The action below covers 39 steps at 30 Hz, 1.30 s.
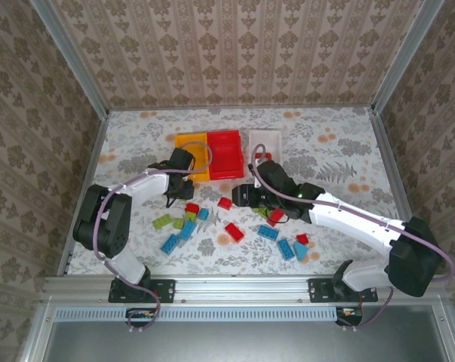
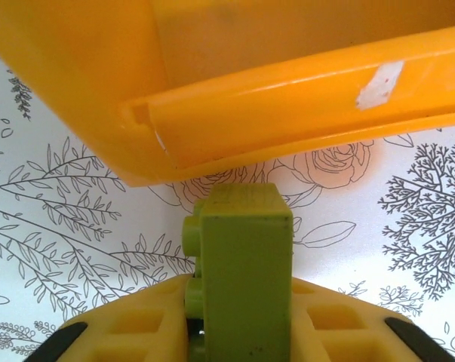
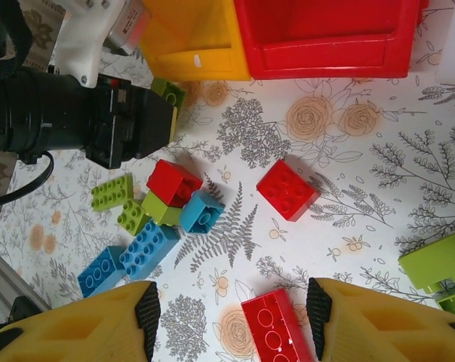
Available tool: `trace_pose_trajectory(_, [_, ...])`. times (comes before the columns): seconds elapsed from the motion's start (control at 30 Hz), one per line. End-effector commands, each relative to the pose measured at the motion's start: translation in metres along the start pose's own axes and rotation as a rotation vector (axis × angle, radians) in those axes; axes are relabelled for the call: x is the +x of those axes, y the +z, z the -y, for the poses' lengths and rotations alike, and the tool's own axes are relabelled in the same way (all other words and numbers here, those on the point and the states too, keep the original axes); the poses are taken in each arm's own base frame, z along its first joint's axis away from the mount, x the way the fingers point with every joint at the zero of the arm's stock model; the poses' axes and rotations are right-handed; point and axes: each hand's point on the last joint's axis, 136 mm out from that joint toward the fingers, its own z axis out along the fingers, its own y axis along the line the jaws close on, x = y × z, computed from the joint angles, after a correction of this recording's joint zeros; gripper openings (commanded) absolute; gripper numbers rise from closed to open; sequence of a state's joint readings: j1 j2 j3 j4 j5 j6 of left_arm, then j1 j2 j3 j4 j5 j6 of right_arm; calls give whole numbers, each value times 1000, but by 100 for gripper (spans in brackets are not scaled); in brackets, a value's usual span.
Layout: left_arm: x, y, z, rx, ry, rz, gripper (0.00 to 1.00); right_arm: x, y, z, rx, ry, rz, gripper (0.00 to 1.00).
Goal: Sort the legos into containers by color
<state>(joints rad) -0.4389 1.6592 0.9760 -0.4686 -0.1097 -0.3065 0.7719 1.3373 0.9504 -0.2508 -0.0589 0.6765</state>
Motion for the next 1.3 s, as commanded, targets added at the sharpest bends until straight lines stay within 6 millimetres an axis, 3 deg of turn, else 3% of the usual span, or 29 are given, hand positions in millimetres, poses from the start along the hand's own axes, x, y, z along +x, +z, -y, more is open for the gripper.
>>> trace_pose_trajectory(0.0, [-1,-8,-1,-15,-15,-2,34,0,0,10,40,-11,-4,57])
trace_pose_trajectory(0.07, [1,-8,0,-15,-15,-8,34,-1,-1,11,41,-10,0,57])
trace_pose_trajectory(0.2, [0,-10,1,-6,-19,6,23,-3,-5,13,45,-8,10,57])
trace_pose_trajectory(0.27, [0,-12,1,-5,-22,10,22,-3,-6,14,47,-5,12,57])
trace_pose_trajectory(0.4, [0,-9,-1,-18,-20,-3,38,-4,-6,13,42,-4,12,57])
trace_pose_trajectory(0.57, [2,0,0,-29,-7,-32,42,-5,-8,12,37,0,17,57])
trace_pose_trajectory(0.77, [0,4,2,-22,-9,-38,25,-5,-8,12,37,4,18,57])
trace_pose_trajectory(0.87, [-2,-18,8,-39,3,4,22,-6,-10,11,33,1,26,57])
trace_pose_trajectory(1.0, [-15,-77,18,-98,17,114,20,-12,-16,0,-36,-16,68,56])
trace_pose_trajectory(1.07, [-28,-96,24,-78,4,162,20,-16,-20,-6,-71,-17,97,56])
trace_pose_trajectory(1.17, [-55,-108,25,-59,-18,191,20,-18,-19,-7,-78,-15,109,56])
trace_pose_trajectory(1.27, [-83,-104,25,-45,-27,190,20,-17,-18,-5,-65,-9,97,55])
